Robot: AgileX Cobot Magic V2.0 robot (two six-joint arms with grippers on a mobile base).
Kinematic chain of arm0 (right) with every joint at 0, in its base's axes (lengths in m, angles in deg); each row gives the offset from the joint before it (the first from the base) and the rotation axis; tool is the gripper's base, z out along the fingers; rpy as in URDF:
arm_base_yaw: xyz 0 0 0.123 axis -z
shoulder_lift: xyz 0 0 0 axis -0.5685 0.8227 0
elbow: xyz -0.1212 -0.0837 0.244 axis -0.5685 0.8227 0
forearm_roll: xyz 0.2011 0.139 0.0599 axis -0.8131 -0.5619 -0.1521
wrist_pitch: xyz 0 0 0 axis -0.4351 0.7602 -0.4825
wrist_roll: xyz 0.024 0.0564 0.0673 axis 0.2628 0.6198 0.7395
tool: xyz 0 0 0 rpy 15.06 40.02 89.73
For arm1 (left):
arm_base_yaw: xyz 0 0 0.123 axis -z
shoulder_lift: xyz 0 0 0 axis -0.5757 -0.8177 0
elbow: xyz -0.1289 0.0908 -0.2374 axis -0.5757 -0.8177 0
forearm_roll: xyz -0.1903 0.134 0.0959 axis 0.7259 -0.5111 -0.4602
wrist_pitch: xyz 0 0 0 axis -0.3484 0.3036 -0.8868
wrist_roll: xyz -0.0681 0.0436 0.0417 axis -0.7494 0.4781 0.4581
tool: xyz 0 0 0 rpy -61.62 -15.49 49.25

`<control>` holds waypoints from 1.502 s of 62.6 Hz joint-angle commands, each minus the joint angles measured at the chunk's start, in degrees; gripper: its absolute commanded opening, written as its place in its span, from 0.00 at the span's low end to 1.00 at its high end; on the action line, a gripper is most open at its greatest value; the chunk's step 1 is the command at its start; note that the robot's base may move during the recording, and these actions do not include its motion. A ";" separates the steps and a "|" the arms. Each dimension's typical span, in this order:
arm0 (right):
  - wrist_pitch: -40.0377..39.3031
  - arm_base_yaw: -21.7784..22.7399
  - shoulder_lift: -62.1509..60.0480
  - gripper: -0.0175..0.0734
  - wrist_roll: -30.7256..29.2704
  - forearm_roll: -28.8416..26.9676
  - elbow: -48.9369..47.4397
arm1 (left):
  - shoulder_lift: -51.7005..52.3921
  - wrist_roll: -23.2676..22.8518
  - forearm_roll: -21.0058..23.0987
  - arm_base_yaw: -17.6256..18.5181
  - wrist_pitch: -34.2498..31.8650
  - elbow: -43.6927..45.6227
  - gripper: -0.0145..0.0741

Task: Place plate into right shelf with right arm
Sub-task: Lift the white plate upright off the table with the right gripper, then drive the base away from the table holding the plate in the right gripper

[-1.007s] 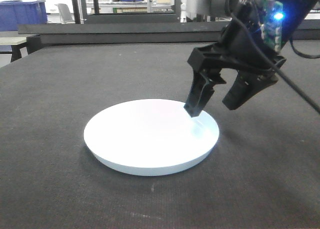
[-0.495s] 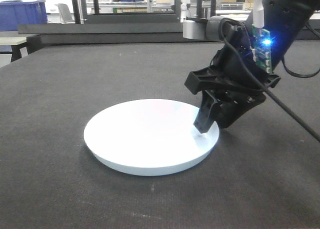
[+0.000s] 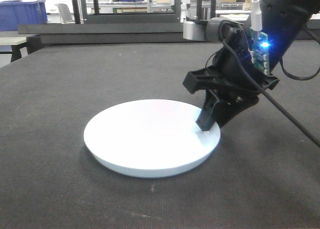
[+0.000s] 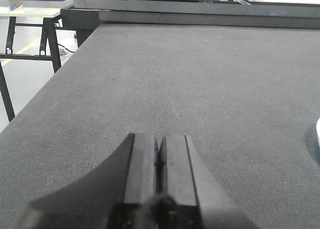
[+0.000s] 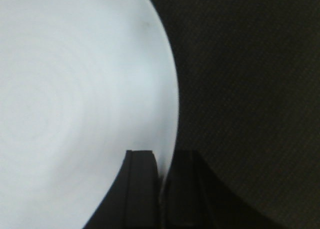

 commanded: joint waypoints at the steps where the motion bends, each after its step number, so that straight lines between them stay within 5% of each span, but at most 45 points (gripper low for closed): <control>1: -1.60 0.82 -2.36 0.26 -0.70 0.30 -1.62 | 0.29 -0.19 0.23 0.30 -4.90 -0.46 0.11; 24: -2.80 5.87 -11.75 0.26 -0.45 0.30 -1.62 | 0.29 -0.19 0.23 0.30 -4.90 -0.46 0.11; 62: -0.87 8.35 -50.66 0.26 -0.39 0.30 -0.65 | 0.29 -0.19 0.23 0.30 -4.90 -0.46 0.11; 94: -5.54 8.35 -85.61 0.26 -0.39 -0.55 16.31 | 0.29 -0.19 0.23 0.30 -4.90 -0.46 0.11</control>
